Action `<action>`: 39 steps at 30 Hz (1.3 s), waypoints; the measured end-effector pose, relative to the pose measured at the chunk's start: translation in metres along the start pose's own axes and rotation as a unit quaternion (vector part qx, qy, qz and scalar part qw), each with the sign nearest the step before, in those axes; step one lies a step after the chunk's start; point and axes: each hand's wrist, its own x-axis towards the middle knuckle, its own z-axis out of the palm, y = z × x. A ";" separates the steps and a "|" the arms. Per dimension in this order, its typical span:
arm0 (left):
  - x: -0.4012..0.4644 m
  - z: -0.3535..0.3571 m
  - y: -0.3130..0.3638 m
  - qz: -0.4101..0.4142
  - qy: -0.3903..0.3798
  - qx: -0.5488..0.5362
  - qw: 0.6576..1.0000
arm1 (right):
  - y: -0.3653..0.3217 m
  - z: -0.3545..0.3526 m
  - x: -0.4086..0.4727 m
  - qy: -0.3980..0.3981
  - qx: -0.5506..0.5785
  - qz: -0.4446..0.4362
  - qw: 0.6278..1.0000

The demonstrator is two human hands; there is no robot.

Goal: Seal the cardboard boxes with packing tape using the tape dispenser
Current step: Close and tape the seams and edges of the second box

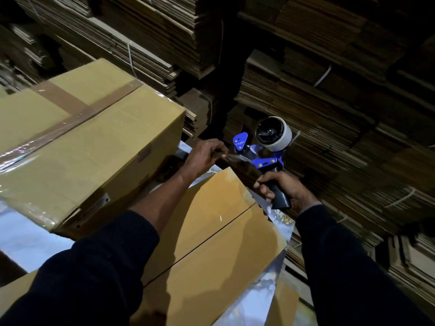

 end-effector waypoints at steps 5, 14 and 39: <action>-0.014 0.005 -0.013 0.014 -0.037 0.064 0.997 | 0.018 -0.006 0.007 -0.011 -0.050 0.021 0.998; -0.018 -0.001 -0.003 -0.082 -0.142 0.020 0.986 | 0.033 -0.012 0.007 -0.021 -0.054 0.005 0.998; -0.028 0.026 0.060 -0.232 -0.145 0.082 0.958 | 0.044 -0.018 0.007 -0.058 -0.064 0.063 0.994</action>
